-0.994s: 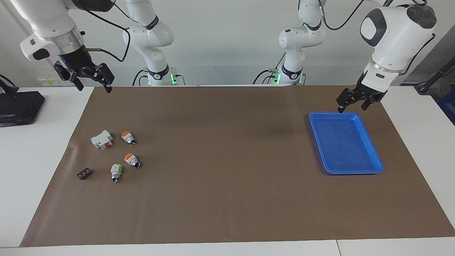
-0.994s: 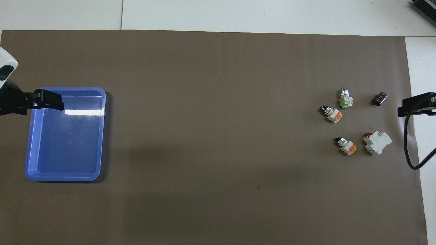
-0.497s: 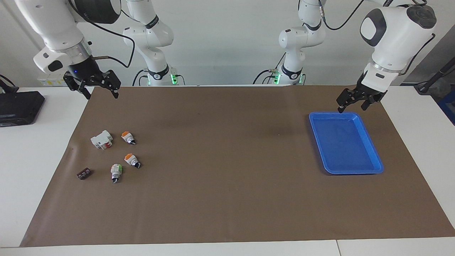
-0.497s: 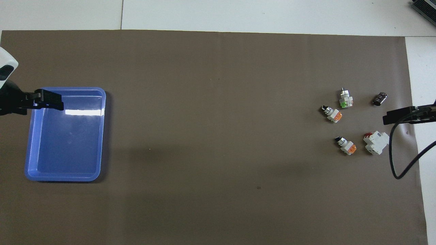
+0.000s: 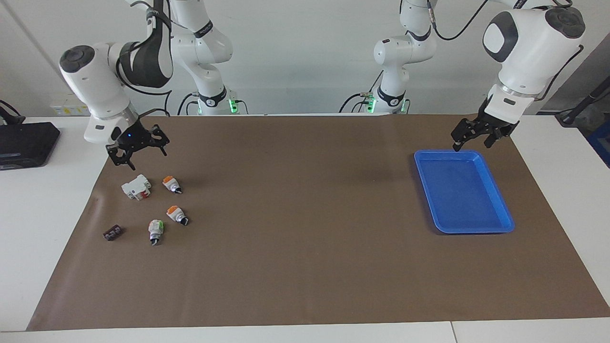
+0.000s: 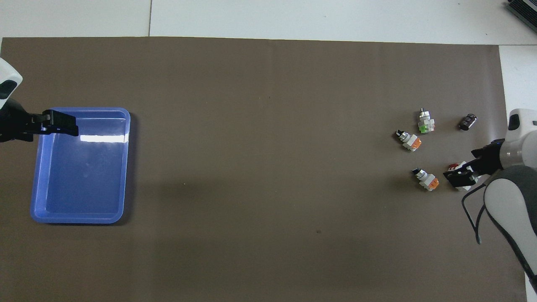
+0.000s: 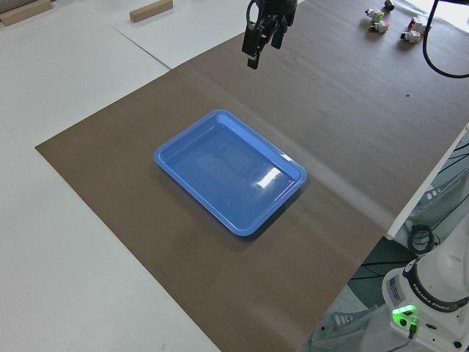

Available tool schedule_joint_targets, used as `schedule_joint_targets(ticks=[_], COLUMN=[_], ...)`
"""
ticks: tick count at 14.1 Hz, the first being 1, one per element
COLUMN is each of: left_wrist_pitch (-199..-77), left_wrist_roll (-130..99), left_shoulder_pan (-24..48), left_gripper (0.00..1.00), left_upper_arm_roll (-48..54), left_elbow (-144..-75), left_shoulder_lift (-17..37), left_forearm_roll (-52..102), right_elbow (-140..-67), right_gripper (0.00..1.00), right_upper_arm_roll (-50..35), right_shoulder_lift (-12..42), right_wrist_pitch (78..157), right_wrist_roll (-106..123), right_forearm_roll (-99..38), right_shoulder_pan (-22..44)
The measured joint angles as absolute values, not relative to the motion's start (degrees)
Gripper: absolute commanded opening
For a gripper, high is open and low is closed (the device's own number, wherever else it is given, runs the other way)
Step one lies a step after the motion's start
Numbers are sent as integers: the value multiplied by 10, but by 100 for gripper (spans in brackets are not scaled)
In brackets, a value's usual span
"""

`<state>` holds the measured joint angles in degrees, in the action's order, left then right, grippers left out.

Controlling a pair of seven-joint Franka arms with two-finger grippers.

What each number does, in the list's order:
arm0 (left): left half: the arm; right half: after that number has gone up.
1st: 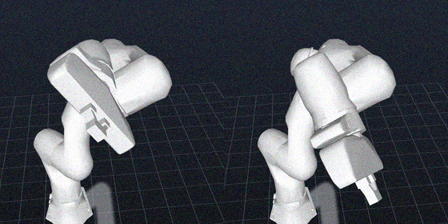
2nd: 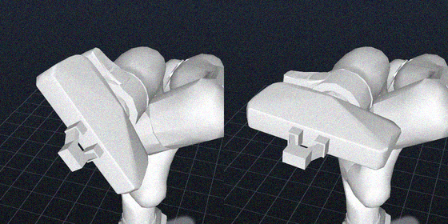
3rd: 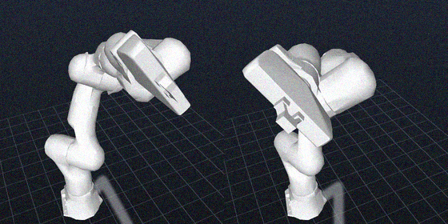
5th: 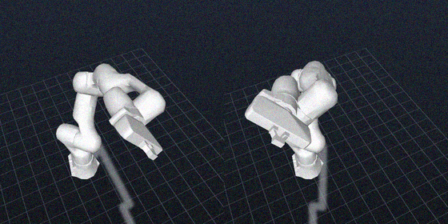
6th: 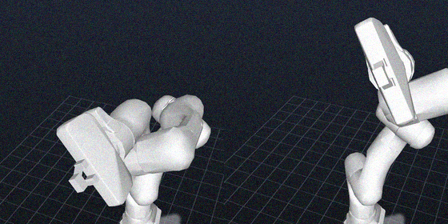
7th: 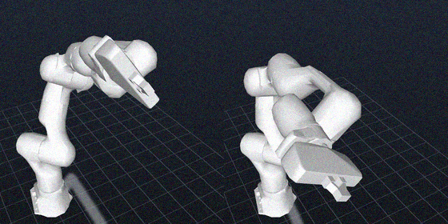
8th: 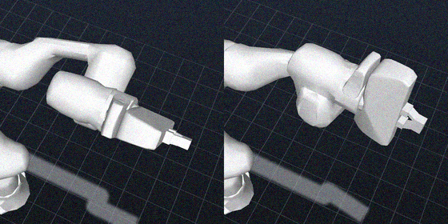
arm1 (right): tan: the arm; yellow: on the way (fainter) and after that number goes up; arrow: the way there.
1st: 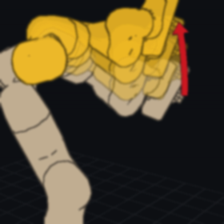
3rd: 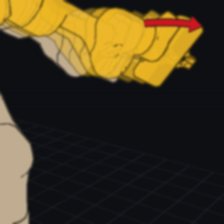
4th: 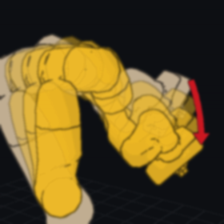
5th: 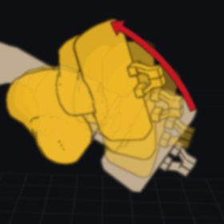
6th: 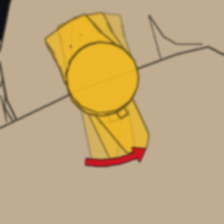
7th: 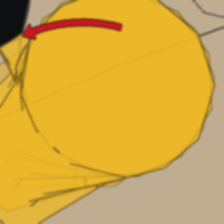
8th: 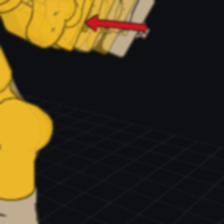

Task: Turn and place switch with both arms
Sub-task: 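Lower the right gripper onto the orange-and-white switch and grasp it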

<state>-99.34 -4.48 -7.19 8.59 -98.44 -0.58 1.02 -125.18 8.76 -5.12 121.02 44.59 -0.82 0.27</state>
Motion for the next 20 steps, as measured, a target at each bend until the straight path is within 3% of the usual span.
schedule_joint_targets(ticks=[7, 10, 14, 16, 17, 18, 19, 20], left_wrist_pitch=[-993, -993, -993, -993, -993, -993, -993, -993], left_wrist_roll=[-45, -45, -45, -45, -45, -45, -45, -45], left_shoulder_pan=[-72, -72, -72, -72, -72, -72, -72, -72], left_gripper=[100, 100, 100, 100, 100, 100, 100, 100], left_upper_arm_roll=[86, 86, 86, 86, 86, 86, 86, 86], left_elbow=[-984, -984, -984, -984, -984, -984, -984, -984], left_shoulder_lift=[-6, -6, -6, -6, -6, -6, -6, -6], left_forearm_roll=[10, 10, 10, 10, 10, 10, 10, 10], right_elbow=[-1314, -1327, -1334, -1340, -1342, -1342, -1343, -1343], right_gripper=[100, 100, 91, 75, 59, 16, 0, 0], right_upper_arm_roll=[87, 87, 87, 87, 87, 87, 87, 87], right_shoulder_lift=[56, 61, 60, 60, 60, 60, 59, 59], right_wrist_pitch=[1354, 1364, 1364, 1364, 1364, 1365, 1365, 1366], right_wrist_roll=[537, 568, 578, 584, 587, 589, 592, 594], right_forearm_roll=[-68, -74, -75, -75, -75, -75, -75, -75], right_shoulder_pan=[-12, -12, -12, -19, -22, -24, -24, -24])
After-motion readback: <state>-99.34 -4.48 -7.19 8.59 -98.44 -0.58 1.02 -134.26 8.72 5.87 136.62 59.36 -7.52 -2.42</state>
